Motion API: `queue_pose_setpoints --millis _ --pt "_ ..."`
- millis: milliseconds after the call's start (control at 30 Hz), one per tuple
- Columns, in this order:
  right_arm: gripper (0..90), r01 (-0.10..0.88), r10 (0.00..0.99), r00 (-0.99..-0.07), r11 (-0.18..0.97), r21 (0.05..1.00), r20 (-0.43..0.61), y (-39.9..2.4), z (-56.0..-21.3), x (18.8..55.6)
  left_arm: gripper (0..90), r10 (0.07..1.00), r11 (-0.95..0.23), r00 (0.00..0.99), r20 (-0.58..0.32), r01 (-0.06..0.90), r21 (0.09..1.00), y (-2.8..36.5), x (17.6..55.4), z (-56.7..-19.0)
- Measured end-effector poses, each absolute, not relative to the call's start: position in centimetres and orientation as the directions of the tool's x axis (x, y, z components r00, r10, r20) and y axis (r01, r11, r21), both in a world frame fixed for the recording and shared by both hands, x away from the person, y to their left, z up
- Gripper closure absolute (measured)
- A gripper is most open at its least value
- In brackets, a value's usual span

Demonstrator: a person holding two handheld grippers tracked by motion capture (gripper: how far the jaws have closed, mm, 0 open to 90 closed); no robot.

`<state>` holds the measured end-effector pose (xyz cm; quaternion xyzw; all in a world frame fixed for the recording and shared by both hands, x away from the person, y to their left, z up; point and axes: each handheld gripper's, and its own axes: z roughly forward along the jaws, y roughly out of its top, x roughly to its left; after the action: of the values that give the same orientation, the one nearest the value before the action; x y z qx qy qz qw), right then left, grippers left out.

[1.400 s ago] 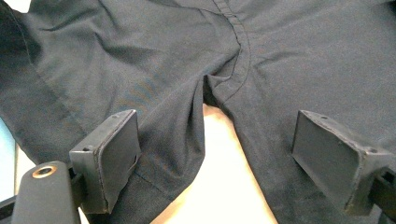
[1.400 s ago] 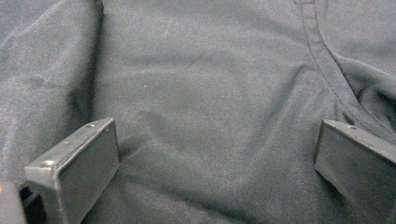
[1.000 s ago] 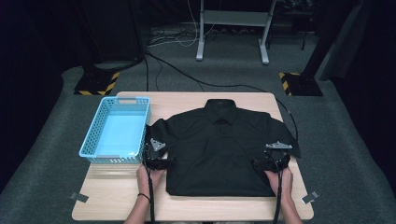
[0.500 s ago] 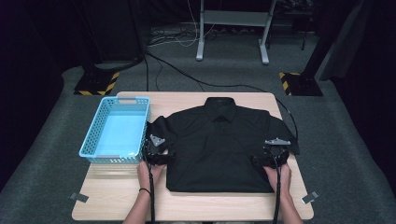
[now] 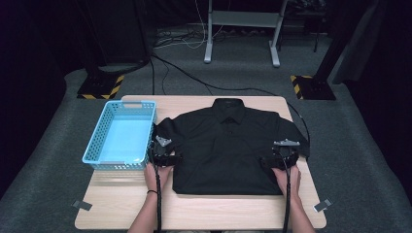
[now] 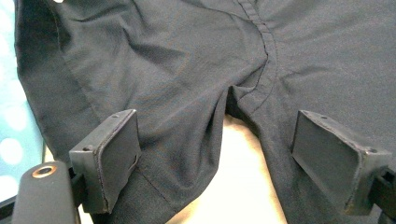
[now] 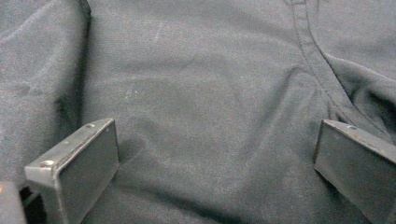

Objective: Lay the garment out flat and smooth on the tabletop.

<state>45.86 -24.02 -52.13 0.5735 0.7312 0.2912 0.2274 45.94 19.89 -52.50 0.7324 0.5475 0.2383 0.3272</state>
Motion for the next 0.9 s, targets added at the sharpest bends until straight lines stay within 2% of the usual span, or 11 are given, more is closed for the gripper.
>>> queue_pose_setpoints --millis 67,167,233,333,533,667,900 --pt "0.0 0.703 0.97 -0.244 0.173 0.69 0.005 -24.1 -52.1 45.8 14.4 0.962 -0.173 0.273 -0.017 0.655 0.736 19.9 45.8 -52.4" --pt "0.0 0.676 0.972 -0.227 0.113 0.728 0.06 -24.7 -51.3 44.9 10.9 0.959 -0.15 0.28 -0.055 0.658 0.738 19.9 45.0 -52.0" --pt "0.0 0.653 0.97 -0.238 0.126 0.747 0.044 -24.9 -50.3 43.8 10.3 0.952 -0.148 0.298 -0.07 0.65 0.746 19.9 44.1 -51.8" --pt "0.4 0.672 0.964 -0.266 0.176 0.72 0.013 -24.8 -49.8 42.1 10.2 0.94 -0.14 0.326 -0.1 0.637 0.758 19.9 42.4 -51.6" --pt "1.1 0.707 0.958 -0.285 0.2 0.678 0.015 -25.0 -51.2 40.1 10.8 0.916 -0.211 0.392 -0.083 0.646 0.734 19.0 40.7 -52.0" --pt "0.0 0.713 0.96 -0.279 0.2 0.672 0.011 -25.0 -51.9 40.2 11.6 0.917 -0.266 0.399 -0.017 0.643 0.718 18.3 40.5 -52.4" --pt "0.0 0.697 0.961 -0.275 0.19 0.692 0.013 -24.8 -52.2 40.8 11.7 0.925 -0.252 0.38 -0.008 0.63 0.734 18.5 41.4 -52.6"
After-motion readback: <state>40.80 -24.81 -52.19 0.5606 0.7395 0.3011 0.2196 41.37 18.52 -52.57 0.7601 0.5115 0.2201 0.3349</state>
